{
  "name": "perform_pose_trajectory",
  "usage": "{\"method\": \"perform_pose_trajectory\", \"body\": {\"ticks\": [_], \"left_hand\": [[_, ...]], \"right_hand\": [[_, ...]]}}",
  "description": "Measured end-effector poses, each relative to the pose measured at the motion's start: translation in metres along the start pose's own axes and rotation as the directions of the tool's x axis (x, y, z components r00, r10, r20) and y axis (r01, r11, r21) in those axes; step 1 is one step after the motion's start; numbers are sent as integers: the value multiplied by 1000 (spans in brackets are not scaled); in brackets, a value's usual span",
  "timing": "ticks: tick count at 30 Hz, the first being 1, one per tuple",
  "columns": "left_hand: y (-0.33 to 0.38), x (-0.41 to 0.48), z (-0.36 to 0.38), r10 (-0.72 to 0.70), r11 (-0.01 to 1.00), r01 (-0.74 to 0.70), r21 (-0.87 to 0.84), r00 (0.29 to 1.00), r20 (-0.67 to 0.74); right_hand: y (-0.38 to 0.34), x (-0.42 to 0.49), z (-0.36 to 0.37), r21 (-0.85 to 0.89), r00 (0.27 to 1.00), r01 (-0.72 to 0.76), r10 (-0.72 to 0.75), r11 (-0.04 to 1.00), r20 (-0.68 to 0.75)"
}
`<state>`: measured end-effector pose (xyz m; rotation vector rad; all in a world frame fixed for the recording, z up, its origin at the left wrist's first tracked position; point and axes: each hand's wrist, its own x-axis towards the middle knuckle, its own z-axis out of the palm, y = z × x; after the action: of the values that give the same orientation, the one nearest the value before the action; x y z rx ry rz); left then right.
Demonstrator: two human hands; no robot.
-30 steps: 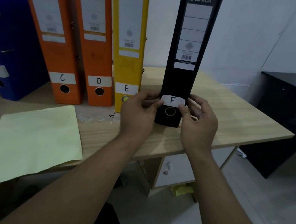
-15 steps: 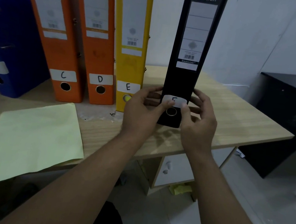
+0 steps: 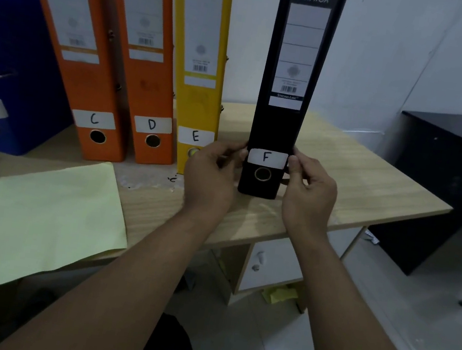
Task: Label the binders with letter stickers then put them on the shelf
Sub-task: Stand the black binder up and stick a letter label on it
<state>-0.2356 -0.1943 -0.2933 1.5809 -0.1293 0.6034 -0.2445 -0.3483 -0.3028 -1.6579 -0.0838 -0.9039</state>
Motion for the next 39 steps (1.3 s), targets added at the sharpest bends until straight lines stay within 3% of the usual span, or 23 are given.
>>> {"method": "perform_pose_trajectory", "body": {"ticks": [8, 13, 22, 30, 39], "left_hand": [[10, -6, 2, 59, 994, -59, 90, 998, -2], [10, -4, 4, 78, 986, -65, 150, 994, -80], [4, -2, 1, 110, 979, -97, 181, 992, -62], [6, -3, 0, -26, 997, 27, 71, 1000, -14], [-1, 0, -1, -47, 999, 47, 10, 999, 5]], "right_hand": [[-7, -3, 1, -47, 1000, -16, 15, 999, -9], [-7, -3, 0, -9, 998, -22, 21, 1000, -59], [-3, -5, -1, -26, 994, -33, 31, 999, -103], [-11, -5, -3, -25, 1000, -12, 13, 1000, 27], [1, 4, -9, 29, 990, -69, 65, 997, 124]]}}
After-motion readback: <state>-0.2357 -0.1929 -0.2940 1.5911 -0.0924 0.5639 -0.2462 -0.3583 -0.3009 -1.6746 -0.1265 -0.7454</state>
